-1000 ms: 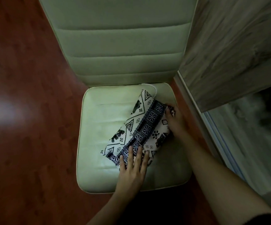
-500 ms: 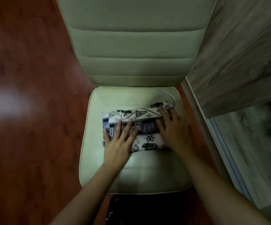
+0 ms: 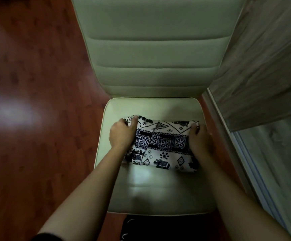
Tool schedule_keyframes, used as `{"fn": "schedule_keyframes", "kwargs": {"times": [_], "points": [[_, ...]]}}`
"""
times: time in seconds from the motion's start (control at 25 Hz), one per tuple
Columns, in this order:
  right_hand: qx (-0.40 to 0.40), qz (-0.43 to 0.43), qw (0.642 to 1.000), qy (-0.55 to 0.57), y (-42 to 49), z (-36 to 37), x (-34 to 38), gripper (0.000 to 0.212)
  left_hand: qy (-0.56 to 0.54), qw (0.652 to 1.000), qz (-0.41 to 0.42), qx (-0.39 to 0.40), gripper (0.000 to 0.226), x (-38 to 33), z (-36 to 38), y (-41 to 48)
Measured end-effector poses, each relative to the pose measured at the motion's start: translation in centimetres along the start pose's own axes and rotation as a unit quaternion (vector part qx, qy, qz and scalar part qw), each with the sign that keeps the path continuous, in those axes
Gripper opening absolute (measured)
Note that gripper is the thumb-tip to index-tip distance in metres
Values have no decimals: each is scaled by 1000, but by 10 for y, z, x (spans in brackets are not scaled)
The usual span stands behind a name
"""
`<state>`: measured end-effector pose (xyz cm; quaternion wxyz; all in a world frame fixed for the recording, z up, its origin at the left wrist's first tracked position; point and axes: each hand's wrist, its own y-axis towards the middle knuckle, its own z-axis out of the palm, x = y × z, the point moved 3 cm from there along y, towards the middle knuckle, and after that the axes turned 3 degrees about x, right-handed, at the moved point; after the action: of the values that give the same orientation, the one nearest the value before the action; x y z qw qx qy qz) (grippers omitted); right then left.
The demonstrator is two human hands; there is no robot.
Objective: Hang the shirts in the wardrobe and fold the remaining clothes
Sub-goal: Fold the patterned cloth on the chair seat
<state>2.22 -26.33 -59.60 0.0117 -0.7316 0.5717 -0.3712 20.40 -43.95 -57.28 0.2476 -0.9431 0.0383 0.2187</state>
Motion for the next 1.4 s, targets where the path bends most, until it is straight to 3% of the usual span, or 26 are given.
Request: {"fn": "schedule_keyframes", "kwargs": {"times": [0.16,0.36,0.52,0.6,0.76,0.88,1.04,1.16,1.4], "points": [[-73,-31,997,11,0,0,1,32,27,991,89,-96,40,-19,3,-9],[-66,1,998,5,0,4,5,36,42,998,26,-43,44,-24,6,0],[-81,-97,991,-34,-1,-1,11,28,118,973,169,-107,34,-28,5,-8],[-85,-142,984,-65,0,-6,10,26,152,963,189,-117,32,-22,2,-8],[-94,-138,983,-72,15,-18,-14,28,76,989,18,-129,37,11,-18,7],[-87,-169,979,-76,14,-13,-14,32,21,997,7,-77,41,18,-12,6],[-80,-41,996,12,-13,-4,-15,37,-135,988,-49,-55,40,33,-7,-23],[-77,-10,997,10,-45,8,-29,43,-150,987,-9,-53,33,56,-1,-58],[-116,-113,986,27,-47,4,-24,25,-95,982,139,-91,23,71,12,-77]]}}
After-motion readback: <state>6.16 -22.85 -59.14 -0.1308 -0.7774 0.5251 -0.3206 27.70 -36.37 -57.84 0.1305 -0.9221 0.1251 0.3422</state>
